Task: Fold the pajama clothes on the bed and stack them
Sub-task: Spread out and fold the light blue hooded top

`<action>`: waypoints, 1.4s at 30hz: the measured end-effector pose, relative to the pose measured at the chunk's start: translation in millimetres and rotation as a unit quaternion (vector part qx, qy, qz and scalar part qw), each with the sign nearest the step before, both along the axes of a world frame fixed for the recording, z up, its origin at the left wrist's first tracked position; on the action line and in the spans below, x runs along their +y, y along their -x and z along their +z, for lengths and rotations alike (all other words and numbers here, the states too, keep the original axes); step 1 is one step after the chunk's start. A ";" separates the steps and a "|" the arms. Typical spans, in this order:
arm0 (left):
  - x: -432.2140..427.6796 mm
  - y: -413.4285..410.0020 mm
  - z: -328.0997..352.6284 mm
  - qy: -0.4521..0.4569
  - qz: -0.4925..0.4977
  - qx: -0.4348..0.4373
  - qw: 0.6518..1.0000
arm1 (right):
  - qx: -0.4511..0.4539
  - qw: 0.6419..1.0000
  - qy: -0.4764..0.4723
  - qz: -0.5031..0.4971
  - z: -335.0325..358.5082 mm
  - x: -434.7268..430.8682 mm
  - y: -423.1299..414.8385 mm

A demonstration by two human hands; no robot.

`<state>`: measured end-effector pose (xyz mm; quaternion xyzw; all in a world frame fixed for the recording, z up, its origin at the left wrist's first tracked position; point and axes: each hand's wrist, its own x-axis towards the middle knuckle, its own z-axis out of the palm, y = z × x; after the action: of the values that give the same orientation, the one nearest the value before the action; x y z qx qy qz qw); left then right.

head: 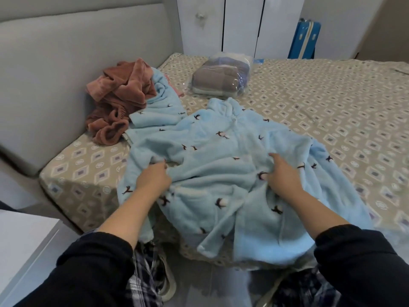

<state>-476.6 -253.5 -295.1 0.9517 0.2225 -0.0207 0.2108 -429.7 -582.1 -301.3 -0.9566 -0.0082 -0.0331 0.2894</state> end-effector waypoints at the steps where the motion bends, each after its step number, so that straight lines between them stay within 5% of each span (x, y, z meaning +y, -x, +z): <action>1: -3.7 -0.9 5.5 -0.094 -0.035 0.071 0.992 | 0.049 0.998 0.015 0.038 0.5 3.4 2.9; 3: -22.9 -4.5 14.0 -0.231 -0.082 0.085 0.966 | 0.131 0.979 0.073 0.137 0.3 6.9 11.1; 5: -51.4 -12.1 16.3 -0.299 -0.140 -0.027 0.944 | 0.137 0.972 0.084 0.171 0.1 3.7 18.4; 7: -85.9 -21.2 15.6 -0.245 -0.221 -0.088 0.940 | 0.091 0.984 0.045 0.146 1.7 -5.3 22.8; 11: -157.7 -38.1 1.1 -0.121 -0.344 -0.077 0.928 | -0.092 0.995 0.034 0.020 1.1 -41.6 18.4; 13: -184.4 -47.2 -8.5 -0.093 -0.372 -0.063 0.921 | -0.107 0.990 0.051 -0.073 -0.4 -70.7 10.0; 18: -225.8 -57.5 -39.7 -0.052 -0.353 0.007 0.934 | 0.162 0.944 0.121 -0.262 -12.1 -131.1 2.5; 22: -230.1 -53.7 -64.3 -0.086 -0.325 -0.056 0.940 | 0.206 0.954 0.042 -0.214 -11.3 -140.1 -15.1; 25: -233.0 -61.9 -65.9 -0.094 -0.310 -0.065 0.944 | 0.206 0.956 0.098 -0.186 5.0 -149.6 -26.6; 28: -245.6 -69.9 -62.6 -0.085 -0.283 -0.062 0.953 | 0.122 0.956 0.146 -0.225 42.3 -171.3 -41.7; 32: -269.9 -80.2 -56.6 -0.079 -0.280 -0.094 0.952 | -0.141 0.932 0.215 -0.255 108.9 -205.8 -72.5; 36: -293.2 -85.1 -56.3 -0.012 -0.311 -0.136 0.941 | -0.334 0.881 0.311 -0.128 118.7 -205.2 -79.3; 39: -297.0 -88.3 -62.9 0.022 -0.307 -0.163 0.938 | -0.142 0.893 0.422 -0.057 54.9 -205.2 -64.8; 42: -297.9 -93.8 -68.3 0.009 -0.314 -0.172 0.934 | 0.064 0.930 0.360 -0.040 -8.9 -221.5 -42.3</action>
<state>-382.8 -551.4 -363.4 0.9601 -0.1274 0.0763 0.2370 -387.4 -803.6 -310.2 -0.9962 0.0372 0.0223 -0.0759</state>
